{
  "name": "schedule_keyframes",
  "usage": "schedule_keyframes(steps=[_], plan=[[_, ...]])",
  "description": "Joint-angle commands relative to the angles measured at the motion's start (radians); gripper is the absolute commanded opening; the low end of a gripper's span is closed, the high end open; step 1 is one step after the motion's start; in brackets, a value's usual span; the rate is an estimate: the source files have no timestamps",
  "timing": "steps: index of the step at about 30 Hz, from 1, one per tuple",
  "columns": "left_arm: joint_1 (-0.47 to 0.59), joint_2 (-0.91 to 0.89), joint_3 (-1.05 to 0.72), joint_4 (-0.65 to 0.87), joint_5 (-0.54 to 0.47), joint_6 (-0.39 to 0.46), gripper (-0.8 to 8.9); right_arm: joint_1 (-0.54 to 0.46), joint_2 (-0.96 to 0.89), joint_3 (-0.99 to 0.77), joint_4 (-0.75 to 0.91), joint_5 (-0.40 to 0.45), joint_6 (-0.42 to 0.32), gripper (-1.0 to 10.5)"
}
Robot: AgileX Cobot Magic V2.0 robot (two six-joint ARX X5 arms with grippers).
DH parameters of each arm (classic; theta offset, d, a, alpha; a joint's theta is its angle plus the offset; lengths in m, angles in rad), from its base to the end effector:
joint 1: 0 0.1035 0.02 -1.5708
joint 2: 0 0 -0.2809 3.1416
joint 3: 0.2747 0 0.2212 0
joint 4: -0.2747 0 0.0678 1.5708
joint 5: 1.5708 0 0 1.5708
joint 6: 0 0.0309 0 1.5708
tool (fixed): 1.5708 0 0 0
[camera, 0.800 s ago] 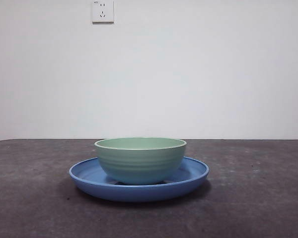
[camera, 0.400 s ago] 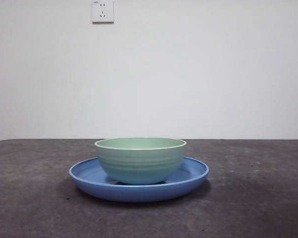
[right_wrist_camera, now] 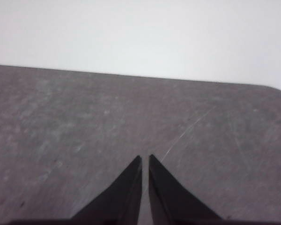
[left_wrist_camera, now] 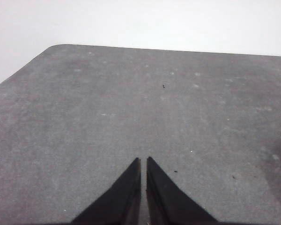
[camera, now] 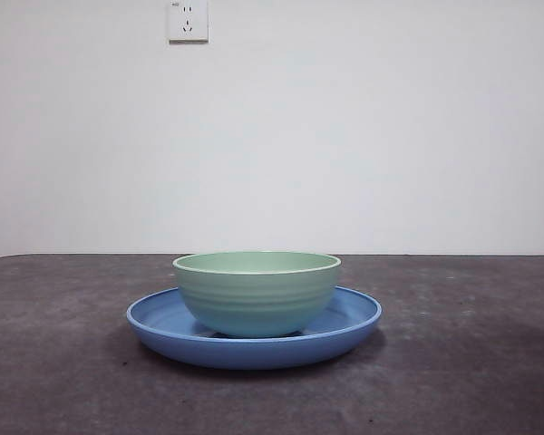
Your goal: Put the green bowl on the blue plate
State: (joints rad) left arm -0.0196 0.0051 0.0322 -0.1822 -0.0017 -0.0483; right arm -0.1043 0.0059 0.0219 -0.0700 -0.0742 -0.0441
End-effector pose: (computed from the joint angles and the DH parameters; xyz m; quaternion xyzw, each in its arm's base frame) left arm 0.0478 -0.0009 0.1554 -0.0232 0.0777 -0.0070 0.9967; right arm 0.0495 -0.0029 0.1632 -0.0196 0.0272 -0.0144 0.9993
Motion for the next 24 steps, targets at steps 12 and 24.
schedule_keyframes(steps=[12, 24], plan=[[0.002, -0.002, -0.020, -0.006, -0.003, -0.009, 0.19, 0.053, -0.002, -0.011, -0.113, 0.054, 0.026, 0.2], [0.002, -0.002, -0.020, -0.006, -0.003, -0.009, 0.19, 0.083, -0.002, -0.011, -0.114, 0.067, 0.071, 0.2]])
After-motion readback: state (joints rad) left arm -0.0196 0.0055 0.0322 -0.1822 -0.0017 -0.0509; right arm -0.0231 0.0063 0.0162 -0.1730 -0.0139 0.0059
